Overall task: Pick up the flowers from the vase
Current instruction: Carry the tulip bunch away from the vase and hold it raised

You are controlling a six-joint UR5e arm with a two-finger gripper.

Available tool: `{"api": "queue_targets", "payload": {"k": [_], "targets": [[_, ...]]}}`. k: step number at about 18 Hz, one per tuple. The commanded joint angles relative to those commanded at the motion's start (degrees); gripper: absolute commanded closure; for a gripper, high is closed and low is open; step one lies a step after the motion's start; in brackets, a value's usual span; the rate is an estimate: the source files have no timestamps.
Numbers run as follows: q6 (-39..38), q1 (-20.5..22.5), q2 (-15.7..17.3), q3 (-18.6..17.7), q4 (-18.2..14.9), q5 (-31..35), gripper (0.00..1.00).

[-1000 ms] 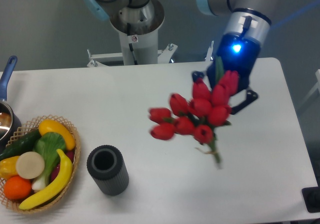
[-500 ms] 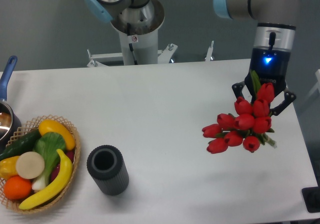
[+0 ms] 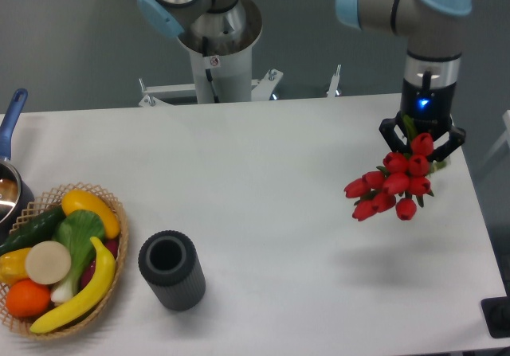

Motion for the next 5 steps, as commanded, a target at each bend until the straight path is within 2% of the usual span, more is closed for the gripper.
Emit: {"api": "queue_targets", "payload": {"k": [5], "targets": [[0.0,-2.5,-3.3,4.6,-4.9,4.3,0.97]]}}
